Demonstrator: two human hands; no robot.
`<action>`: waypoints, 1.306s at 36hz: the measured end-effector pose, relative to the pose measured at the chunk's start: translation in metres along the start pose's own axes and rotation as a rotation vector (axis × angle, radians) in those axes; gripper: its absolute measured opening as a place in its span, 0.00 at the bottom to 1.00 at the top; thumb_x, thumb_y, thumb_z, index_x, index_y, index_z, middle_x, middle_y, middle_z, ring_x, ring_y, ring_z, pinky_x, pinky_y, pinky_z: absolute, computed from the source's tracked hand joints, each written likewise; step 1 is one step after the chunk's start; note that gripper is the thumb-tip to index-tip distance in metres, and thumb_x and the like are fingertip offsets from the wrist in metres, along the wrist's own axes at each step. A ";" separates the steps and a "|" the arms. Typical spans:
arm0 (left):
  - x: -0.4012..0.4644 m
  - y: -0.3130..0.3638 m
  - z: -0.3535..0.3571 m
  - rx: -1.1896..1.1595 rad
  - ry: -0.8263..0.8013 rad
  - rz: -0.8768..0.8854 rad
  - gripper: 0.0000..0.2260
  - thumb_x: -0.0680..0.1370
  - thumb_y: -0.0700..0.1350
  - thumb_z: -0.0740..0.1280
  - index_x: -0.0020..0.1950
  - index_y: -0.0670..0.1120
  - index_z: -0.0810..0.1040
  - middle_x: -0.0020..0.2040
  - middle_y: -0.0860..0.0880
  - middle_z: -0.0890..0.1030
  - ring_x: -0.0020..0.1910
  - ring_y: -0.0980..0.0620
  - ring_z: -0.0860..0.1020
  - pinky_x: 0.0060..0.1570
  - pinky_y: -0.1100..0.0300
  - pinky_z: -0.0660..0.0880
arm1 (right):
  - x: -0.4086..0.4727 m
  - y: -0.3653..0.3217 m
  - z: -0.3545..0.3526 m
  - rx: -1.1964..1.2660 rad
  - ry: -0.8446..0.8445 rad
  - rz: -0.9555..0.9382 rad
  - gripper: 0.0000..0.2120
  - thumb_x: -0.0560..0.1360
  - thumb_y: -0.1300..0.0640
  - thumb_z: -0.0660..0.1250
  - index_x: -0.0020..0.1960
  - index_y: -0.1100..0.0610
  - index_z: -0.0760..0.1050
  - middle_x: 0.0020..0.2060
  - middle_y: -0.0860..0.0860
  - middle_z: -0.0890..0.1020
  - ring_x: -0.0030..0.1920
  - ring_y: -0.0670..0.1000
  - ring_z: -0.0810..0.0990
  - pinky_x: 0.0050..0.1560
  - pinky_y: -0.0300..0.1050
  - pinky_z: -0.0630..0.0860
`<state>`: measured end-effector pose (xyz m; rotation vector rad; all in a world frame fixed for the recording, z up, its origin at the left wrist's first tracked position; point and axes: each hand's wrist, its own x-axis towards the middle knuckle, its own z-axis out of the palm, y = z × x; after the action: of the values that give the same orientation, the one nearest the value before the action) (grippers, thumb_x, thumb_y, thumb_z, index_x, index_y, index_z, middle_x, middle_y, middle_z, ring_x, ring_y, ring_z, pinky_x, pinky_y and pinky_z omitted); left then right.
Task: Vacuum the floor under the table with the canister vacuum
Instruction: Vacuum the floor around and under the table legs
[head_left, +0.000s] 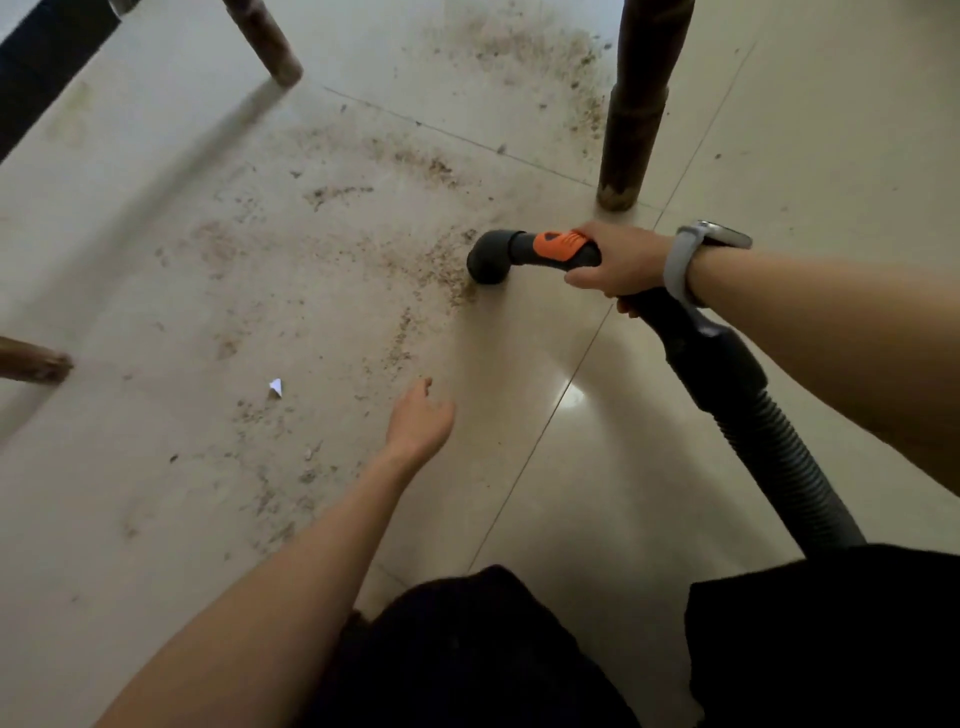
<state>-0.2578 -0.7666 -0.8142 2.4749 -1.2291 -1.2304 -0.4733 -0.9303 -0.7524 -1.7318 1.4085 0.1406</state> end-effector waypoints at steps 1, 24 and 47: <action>-0.001 0.007 -0.003 -0.031 -0.004 0.001 0.24 0.81 0.45 0.59 0.75 0.42 0.61 0.73 0.43 0.67 0.70 0.45 0.67 0.70 0.51 0.64 | -0.006 -0.001 0.002 -0.013 -0.005 -0.013 0.19 0.77 0.53 0.65 0.65 0.56 0.65 0.38 0.55 0.77 0.28 0.53 0.78 0.29 0.46 0.78; 0.010 0.177 0.020 -0.310 -0.238 -0.014 0.19 0.82 0.50 0.59 0.72 0.45 0.65 0.59 0.46 0.76 0.56 0.48 0.77 0.53 0.55 0.75 | -0.007 0.096 -0.040 -0.017 0.112 0.042 0.18 0.77 0.48 0.63 0.60 0.58 0.66 0.48 0.59 0.80 0.44 0.60 0.82 0.48 0.58 0.79; 0.040 0.217 0.063 -1.250 0.048 -0.118 0.33 0.81 0.42 0.62 0.79 0.52 0.45 0.70 0.41 0.69 0.58 0.41 0.77 0.49 0.54 0.78 | 0.017 0.075 -0.027 -0.042 -0.117 -0.095 0.16 0.77 0.50 0.64 0.59 0.58 0.67 0.46 0.56 0.79 0.44 0.57 0.81 0.48 0.55 0.80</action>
<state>-0.4224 -0.9250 -0.7884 1.5839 -0.1071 -1.3251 -0.5412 -0.9590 -0.7868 -1.7917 1.2447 0.2175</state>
